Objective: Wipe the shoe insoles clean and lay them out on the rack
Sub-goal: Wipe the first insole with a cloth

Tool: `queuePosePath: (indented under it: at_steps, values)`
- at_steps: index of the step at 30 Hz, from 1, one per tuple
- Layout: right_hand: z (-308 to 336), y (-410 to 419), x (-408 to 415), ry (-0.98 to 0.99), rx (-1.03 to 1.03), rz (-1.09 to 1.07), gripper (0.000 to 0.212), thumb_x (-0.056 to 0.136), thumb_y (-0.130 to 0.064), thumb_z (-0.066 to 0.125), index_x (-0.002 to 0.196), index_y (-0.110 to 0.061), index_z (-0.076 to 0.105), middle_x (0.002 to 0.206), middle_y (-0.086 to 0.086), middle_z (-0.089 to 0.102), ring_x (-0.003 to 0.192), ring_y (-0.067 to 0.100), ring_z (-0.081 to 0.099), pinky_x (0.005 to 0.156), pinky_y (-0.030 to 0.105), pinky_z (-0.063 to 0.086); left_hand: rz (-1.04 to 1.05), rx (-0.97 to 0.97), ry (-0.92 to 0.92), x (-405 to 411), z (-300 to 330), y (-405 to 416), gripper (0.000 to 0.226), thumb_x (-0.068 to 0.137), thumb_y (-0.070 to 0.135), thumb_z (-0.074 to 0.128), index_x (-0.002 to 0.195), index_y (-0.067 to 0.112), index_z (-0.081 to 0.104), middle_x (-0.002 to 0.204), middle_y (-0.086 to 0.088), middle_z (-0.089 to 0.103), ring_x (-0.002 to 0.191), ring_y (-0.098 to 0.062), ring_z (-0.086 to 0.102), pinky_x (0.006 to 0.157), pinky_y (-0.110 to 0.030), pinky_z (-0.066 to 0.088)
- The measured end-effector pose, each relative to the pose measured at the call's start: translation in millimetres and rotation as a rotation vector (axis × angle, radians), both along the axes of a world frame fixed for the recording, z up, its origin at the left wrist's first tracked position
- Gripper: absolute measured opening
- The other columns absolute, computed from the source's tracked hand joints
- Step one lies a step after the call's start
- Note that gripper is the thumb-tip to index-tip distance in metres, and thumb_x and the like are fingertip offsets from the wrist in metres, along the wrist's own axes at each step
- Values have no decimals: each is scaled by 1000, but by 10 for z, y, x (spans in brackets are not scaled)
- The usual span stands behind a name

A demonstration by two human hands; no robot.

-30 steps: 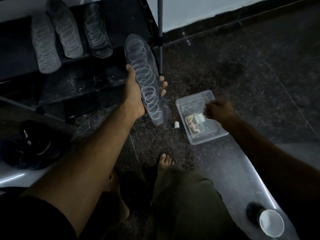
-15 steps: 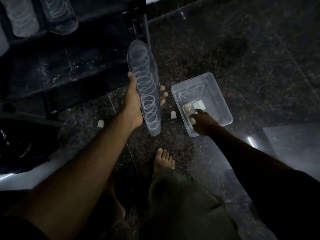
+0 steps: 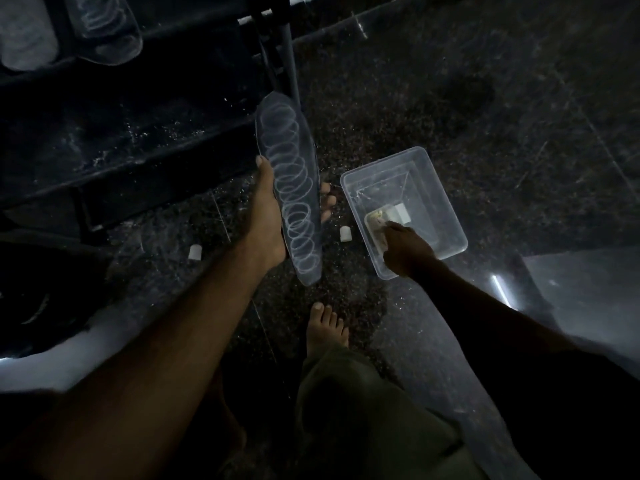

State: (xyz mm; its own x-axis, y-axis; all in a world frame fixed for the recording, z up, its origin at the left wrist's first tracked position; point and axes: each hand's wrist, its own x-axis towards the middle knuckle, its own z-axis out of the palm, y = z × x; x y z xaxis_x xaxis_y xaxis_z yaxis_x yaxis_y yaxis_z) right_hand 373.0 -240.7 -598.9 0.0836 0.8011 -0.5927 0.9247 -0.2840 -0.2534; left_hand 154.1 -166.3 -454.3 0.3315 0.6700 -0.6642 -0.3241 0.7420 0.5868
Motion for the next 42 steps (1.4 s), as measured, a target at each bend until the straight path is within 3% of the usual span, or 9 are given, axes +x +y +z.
queuePosePath:
  at_steps: [4, 8, 12, 17, 21, 27, 33, 37, 42]
  values:
    - [324, -34, -15, 44, 333, -223, 22, 92, -22, 56, 106, -9, 67, 107, 10, 68, 98, 27, 64, 79, 31, 47, 16, 16, 7, -79, 159, -50, 85, 94, 71, 17, 134, 5, 51, 92, -13, 65, 78, -24, 65, 70, -33, 57]
    - [759, 17, -43, 438, 442, -463, 13, 85, -24, 72, 80, -12, 69, 81, 2, 72, 76, 18, 69, 72, 35, 55, 61, 28, -6, -221, 464, -137, 85, 93, 72, 18, 135, 5, 51, 92, -13, 67, 77, -23, 66, 71, -33, 58]
    - [1331, 171, -271, 727, 463, -524, 21, 81, -17, 76, 83, 0, 63, 83, 15, 68, 74, 24, 66, 69, 39, 56, 117, 55, -48, -427, 924, -275, 80, 94, 71, 20, 125, 7, 57, 94, -14, 65, 79, -25, 64, 70, -32, 57]
    - [2215, 336, -805, 959, 487, -478, 27, 87, -2, 68, 111, -5, 59, 93, 11, 65, 71, 8, 64, 59, 20, 54, 176, 102, -76, -918, 1501, -518, 79, 93, 71, 21, 131, 10, 55, 109, -15, 68, 85, -26, 65, 74, -37, 55]
    - [2894, 390, -1294, 1005, 474, -307, 9, 91, -7, 64, 91, -15, 68, 69, -5, 67, 58, 6, 59, 54, 22, 48, 216, 164, -60, -1340, 1911, -741, 80, 94, 70, 19, 133, 10, 54, 111, -16, 70, 83, -26, 68, 72, -36, 58]
    - [3629, 371, -2161, 1145, 538, -223, 13, 92, -8, 63, 88, -19, 70, 76, -1, 69, 66, 7, 60, 59, 22, 48, 325, 224, -71, -1887, 2190, -985, 86, 92, 72, 16, 135, 7, 53, 111, -18, 69, 89, -29, 67, 77, -39, 56]
    - [3722, 303, -2762, 1228, 537, -149, 18, 94, -9, 60, 92, -24, 70, 83, -6, 72, 75, 11, 66, 66, 26, 52, 431, 150, -104, -2088, 2176, -1053, 66, 95, 64, 32, 119, 12, 65, 120, -17, 67, 104, -36, 66, 83, -45, 55]
    - [3641, 322, -2808, 1206, 574, -171, 14, 94, -12, 62, 95, -24, 70, 89, -3, 73, 82, 17, 67, 72, 36, 55, 432, 164, -130, -2111, 2119, -997, 56, 99, 55, 34, 112, 12, 68, 105, -14, 72, 88, -31, 70, 87, -48, 52]
    - [3654, 349, -2767, 1221, 567, -245, 11, 92, -17, 65, 101, -14, 70, 93, 12, 71, 77, 29, 67, 67, 50, 57, 383, 178, -119, -2073, 2065, -879, 79, 93, 70, 23, 129, 10, 59, 117, -15, 70, 97, -27, 71, 76, -39, 60]
